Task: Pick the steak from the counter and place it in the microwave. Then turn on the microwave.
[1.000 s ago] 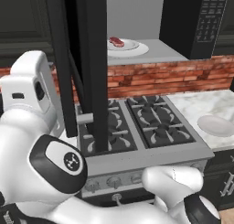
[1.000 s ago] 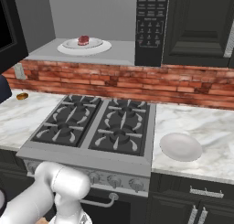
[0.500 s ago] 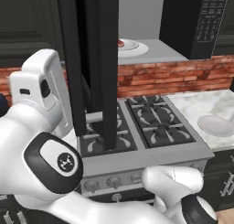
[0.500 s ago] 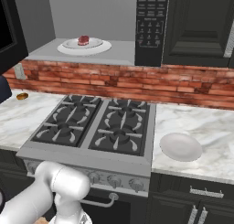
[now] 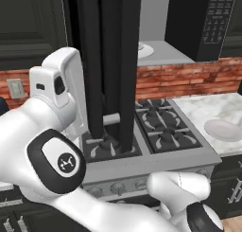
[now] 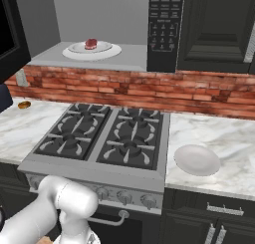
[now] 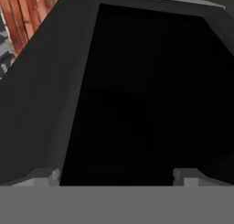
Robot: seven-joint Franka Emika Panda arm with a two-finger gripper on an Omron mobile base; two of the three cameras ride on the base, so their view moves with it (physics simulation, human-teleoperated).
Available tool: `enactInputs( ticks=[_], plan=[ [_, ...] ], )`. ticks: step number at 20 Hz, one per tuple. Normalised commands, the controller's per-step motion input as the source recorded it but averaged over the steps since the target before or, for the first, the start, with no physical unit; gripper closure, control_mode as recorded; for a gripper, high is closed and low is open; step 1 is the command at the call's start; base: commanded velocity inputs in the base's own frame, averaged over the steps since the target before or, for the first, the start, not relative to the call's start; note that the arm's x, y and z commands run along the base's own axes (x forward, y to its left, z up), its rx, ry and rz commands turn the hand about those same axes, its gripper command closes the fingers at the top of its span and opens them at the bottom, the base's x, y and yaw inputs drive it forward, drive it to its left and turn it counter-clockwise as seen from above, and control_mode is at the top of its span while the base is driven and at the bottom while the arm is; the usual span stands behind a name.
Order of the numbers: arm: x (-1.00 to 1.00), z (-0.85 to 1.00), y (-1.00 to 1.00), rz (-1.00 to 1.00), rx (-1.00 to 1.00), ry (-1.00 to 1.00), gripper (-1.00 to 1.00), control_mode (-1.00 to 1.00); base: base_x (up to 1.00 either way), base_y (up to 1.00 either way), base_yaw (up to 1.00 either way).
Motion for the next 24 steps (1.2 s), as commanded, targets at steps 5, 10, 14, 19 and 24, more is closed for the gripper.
enactInputs(
  ticks=[5,10,14,19,24],
  plan=[
    [0.11,0.03,-0.41,-0.14,0.0,0.0,-1.0,-1.0,0.0,0.0,0.0],
    [0.17,0.03,-0.41,-0.09,0.0,0.0,-1.0,-1.0,0.0,0.0,0.0],
    [0.21,0.05,-0.42,-0.07,0.0,0.0,-1.0,-1.0,0.0,0.0,0.0],
    [0.21,0.06,-0.43,-0.06,0.0,0.0,-1.0,-1.0,0.0,0.0,0.0],
    [0.24,0.05,-0.46,-0.04,0.0,0.0,-1.0,-1.0,0.0,0.0,0.0]
  ],
)
